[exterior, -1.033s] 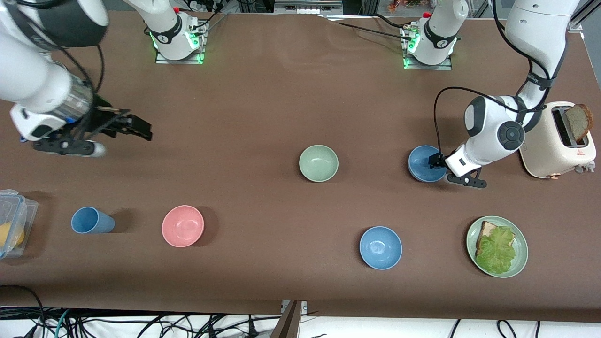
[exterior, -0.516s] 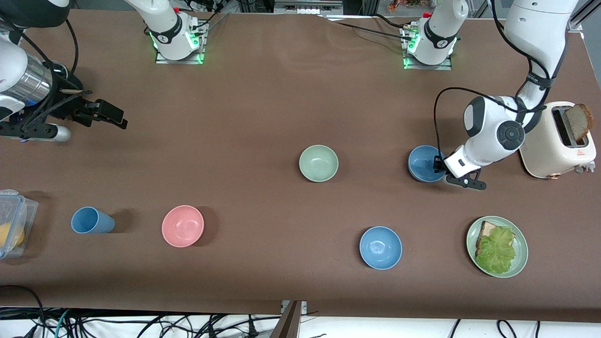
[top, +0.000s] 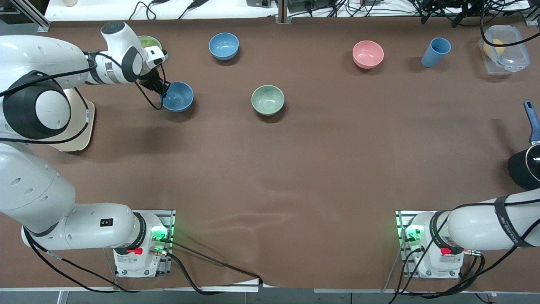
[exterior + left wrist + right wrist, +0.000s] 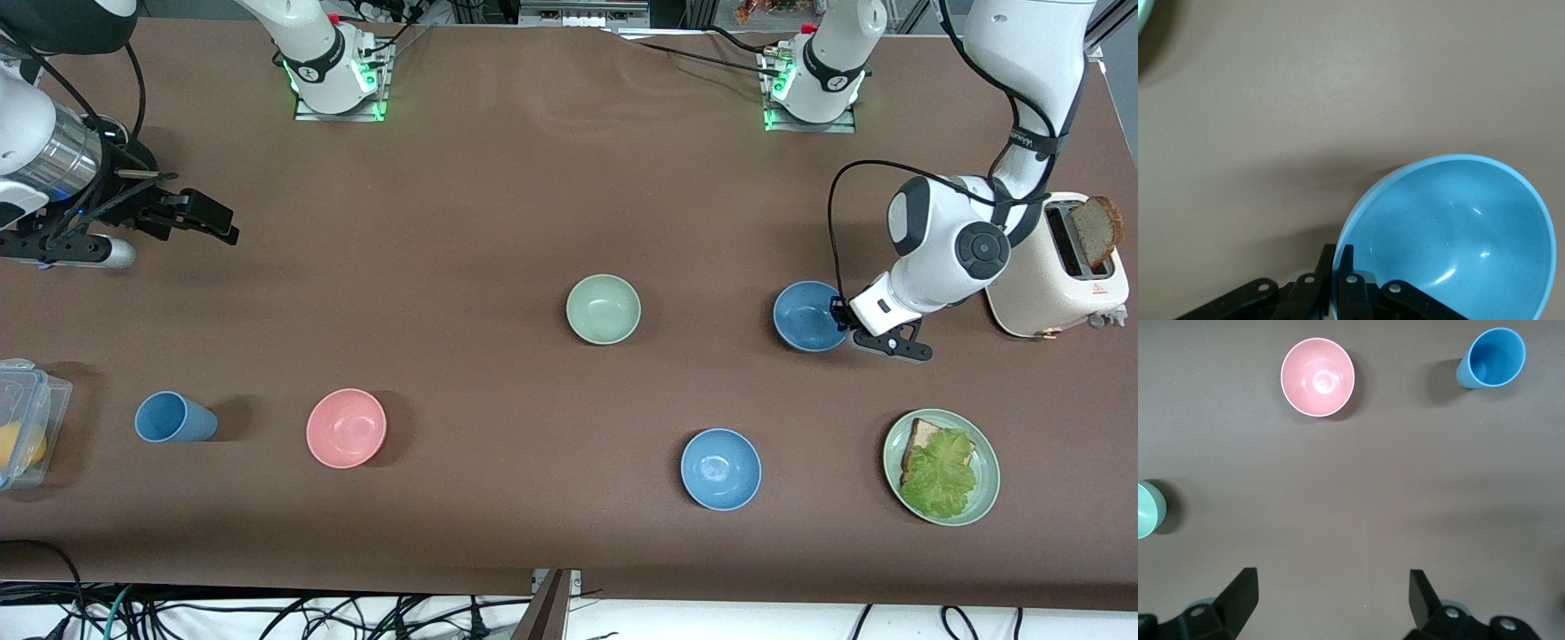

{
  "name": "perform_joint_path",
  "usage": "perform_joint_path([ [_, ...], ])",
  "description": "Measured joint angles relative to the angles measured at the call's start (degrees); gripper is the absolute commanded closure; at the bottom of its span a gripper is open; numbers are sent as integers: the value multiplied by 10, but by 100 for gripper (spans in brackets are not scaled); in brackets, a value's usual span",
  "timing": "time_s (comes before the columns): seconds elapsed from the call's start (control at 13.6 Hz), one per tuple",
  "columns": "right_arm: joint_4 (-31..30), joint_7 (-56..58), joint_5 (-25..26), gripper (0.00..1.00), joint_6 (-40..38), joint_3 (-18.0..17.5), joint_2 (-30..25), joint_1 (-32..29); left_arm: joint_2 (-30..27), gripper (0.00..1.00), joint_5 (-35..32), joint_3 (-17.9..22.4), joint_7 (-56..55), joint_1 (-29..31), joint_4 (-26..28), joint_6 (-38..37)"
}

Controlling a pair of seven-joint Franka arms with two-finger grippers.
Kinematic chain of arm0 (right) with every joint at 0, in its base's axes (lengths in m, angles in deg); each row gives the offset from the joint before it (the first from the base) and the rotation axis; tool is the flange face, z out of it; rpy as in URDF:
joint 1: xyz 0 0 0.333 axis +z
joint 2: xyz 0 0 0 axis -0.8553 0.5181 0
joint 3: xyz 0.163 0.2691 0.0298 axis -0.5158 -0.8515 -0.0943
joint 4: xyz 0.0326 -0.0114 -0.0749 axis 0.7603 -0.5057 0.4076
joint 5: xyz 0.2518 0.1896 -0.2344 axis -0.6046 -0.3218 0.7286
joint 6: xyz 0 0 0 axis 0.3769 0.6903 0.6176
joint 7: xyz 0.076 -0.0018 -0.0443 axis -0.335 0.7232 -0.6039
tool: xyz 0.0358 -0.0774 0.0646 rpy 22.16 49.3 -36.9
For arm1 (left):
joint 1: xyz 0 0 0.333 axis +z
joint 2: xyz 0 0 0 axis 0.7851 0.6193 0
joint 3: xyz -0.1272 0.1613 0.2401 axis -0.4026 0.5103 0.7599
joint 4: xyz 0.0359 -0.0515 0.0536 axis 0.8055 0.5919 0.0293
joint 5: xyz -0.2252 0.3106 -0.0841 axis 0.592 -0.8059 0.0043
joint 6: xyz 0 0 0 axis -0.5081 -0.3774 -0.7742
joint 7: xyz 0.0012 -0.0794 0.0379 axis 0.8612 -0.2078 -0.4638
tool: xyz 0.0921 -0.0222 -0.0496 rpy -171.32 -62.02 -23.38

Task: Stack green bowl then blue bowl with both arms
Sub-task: 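Grasp the blue bowl rim with the left gripper, then carry the blue bowl onto the green bowl with the left gripper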

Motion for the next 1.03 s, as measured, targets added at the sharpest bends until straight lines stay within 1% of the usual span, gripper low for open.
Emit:
perform_joint_path([
  [0.22,16,0,1,0,1,3,0,-1,-5,100,8,-40,-9,-3,-88,-116],
  [0.37,21,0,1,0,0,4,0,-1,-2,100,47,-77,-39,-8,-140,-156],
  [0.52,21,0,1,0,0,4,0,-1,6,100,64,-100,-88,-35,-171,-166],
  [0.66,21,0,2,0,0,4,0,-1,26,100,68,-103,-159,-87,-191,-166],
  [0.89,21,0,9,0,0,4,0,-1,81,100,68,-104,-267,-164,-233,-164],
  [1.03,21,0,11,0,0,4,0,-1,121,100,68,-104,-315,-195,-264,-158],
])
